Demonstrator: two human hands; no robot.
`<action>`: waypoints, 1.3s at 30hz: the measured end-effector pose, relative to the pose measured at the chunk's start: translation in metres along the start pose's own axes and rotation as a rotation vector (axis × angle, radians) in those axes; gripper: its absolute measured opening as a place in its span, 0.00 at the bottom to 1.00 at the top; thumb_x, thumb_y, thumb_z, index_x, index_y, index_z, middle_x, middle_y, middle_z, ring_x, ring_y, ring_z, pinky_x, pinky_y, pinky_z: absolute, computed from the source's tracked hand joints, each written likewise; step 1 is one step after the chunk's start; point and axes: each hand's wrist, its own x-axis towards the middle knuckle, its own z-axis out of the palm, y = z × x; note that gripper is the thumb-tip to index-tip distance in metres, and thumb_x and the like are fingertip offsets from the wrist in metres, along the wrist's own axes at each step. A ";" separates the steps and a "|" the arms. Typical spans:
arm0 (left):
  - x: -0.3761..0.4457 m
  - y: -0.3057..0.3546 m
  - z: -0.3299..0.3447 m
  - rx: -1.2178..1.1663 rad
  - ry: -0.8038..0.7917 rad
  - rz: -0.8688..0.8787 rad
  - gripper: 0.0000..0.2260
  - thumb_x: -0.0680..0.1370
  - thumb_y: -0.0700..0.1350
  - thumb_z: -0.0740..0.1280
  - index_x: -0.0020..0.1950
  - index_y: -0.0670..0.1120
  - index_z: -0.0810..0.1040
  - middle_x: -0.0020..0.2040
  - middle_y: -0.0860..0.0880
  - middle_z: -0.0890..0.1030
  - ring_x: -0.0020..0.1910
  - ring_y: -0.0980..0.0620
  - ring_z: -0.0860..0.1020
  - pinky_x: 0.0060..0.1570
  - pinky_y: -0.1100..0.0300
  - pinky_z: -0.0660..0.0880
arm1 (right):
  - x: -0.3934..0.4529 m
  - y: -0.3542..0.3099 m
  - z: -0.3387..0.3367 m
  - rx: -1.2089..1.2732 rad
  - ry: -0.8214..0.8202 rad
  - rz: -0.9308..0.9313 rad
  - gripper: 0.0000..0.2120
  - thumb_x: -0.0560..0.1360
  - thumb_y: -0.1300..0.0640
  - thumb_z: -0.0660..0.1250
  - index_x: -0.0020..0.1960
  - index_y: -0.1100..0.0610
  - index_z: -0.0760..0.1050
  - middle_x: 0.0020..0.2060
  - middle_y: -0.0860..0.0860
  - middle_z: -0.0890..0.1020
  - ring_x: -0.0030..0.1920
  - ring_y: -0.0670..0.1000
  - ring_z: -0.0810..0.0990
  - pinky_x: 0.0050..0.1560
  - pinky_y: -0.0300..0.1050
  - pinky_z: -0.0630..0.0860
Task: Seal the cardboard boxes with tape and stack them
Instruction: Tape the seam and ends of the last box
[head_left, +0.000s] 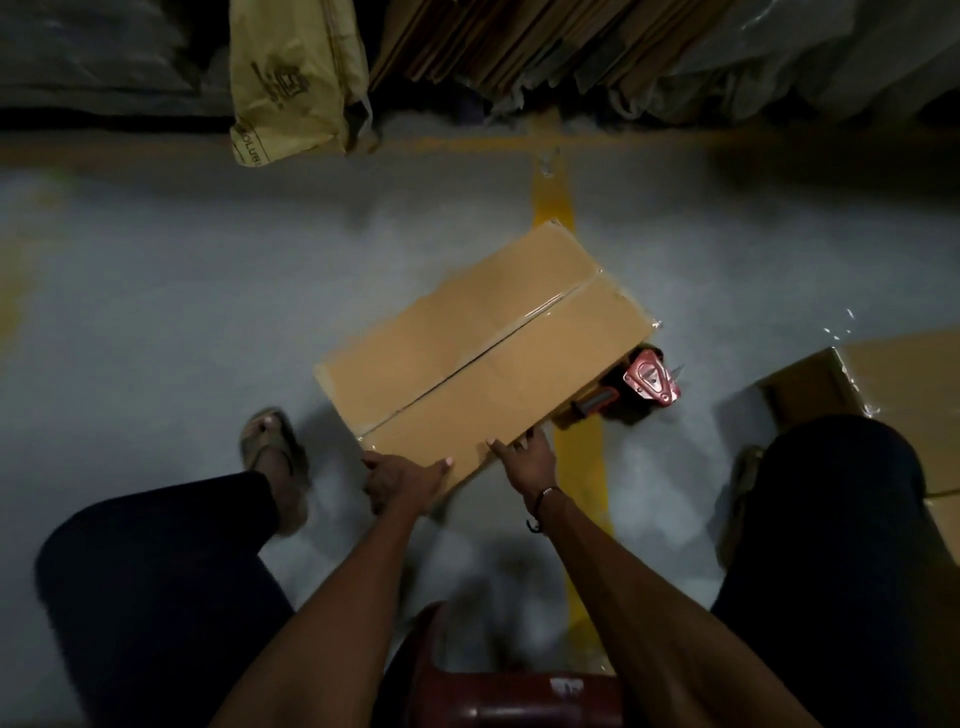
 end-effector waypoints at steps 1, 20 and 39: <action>-0.004 -0.003 0.008 -0.003 -0.021 -0.005 0.71 0.63 0.72 0.77 0.79 0.31 0.38 0.73 0.35 0.72 0.66 0.37 0.78 0.57 0.47 0.78 | -0.003 0.008 -0.001 -0.018 -0.022 0.027 0.33 0.71 0.52 0.80 0.72 0.58 0.72 0.67 0.54 0.80 0.66 0.58 0.78 0.67 0.56 0.76; -0.053 -0.004 0.020 0.196 0.291 0.453 0.28 0.72 0.51 0.77 0.68 0.47 0.70 0.67 0.39 0.69 0.65 0.37 0.69 0.57 0.44 0.73 | -0.037 0.073 -0.065 0.253 0.073 0.182 0.21 0.77 0.57 0.74 0.69 0.48 0.75 0.59 0.52 0.83 0.58 0.60 0.82 0.57 0.70 0.79; -0.014 -0.001 0.041 0.154 0.048 0.575 0.26 0.74 0.57 0.76 0.68 0.54 0.72 0.65 0.40 0.73 0.63 0.37 0.75 0.61 0.45 0.75 | 0.041 0.041 -0.141 0.149 0.204 -0.010 0.21 0.75 0.59 0.76 0.67 0.55 0.79 0.61 0.55 0.84 0.60 0.56 0.82 0.61 0.62 0.80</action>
